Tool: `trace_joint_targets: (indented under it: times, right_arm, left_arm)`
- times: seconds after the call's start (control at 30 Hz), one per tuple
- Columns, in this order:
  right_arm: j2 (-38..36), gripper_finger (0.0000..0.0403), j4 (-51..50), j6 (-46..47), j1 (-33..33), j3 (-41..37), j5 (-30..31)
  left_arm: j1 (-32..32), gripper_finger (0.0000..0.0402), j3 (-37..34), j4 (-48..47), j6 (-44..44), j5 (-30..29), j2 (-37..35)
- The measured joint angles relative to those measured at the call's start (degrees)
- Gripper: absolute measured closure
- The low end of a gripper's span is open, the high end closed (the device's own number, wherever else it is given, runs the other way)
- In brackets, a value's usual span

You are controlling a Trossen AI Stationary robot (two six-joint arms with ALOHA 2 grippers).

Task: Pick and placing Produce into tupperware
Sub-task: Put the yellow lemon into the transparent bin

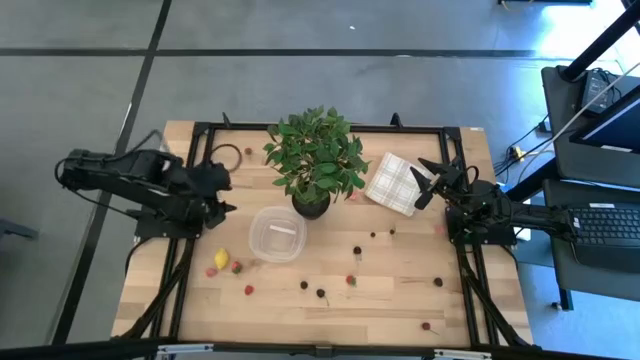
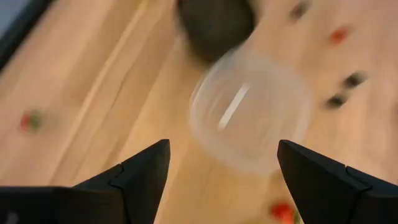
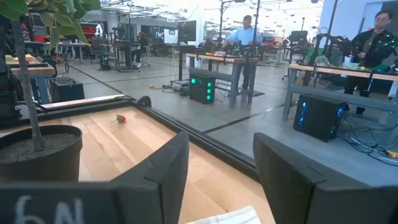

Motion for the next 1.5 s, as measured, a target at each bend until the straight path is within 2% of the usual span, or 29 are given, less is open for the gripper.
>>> trace_joint_targets:
  times: [0.1, 0.2, 0.33, 0.57, 0.9, 1.07, 1.27, 1.5]
  right_arm:
    - [0.0, 0.0221, 0.0, 0.0, 0.0, 0.0, 0.0]
    - [0.0, 0.0221, 0.0, -0.1, 0.0, 0.0, 0.0]
    - [0.0, 0.0221, 0.0, -0.1, 0.0, 0.0, 0.0]
    - [0.0, 0.0221, 0.0, 0.0, 0.0, 0.0, 0.0]
    - [0.0, 0.0221, -0.1, 1.9, 0.0, 0.0, 0.0]
    - [0.0, 0.0221, -0.1, 1.6, 0.0, 0.0, 0.0]
    - [0.0, 0.0221, -0.1, 1.5, 0.0, 0.0, 0.0]
    - [0.0, 0.0221, -0.1, 1.3, 0.0, 0.0, 0.0]
  left_arm:
    - [0.0, 0.0113, 3.4, -9.1, -5.9, 1.8, 5.1]
    - [0.0, 0.0113, 4.8, -14.5, -10.4, 6.4, 9.1]
    - [-0.9, 0.0113, 4.5, -15.2, -10.9, 11.6, 12.8]
    - [-5.5, 0.0113, 4.4, -13.9, -12.4, 12.1, 17.9]
    - [-12.8, 0.0113, 4.4, -14.3, -47.5, 15.3, 24.0]
    - [-16.3, 0.0113, 4.3, -14.4, -57.8, 16.2, 27.4]
    - [-20.0, 0.0113, 4.3, -14.4, -68.8, 13.4, 31.7]
    - [-22.0, 0.0113, 4.3, -14.3, -77.2, 14.9, 34.8]
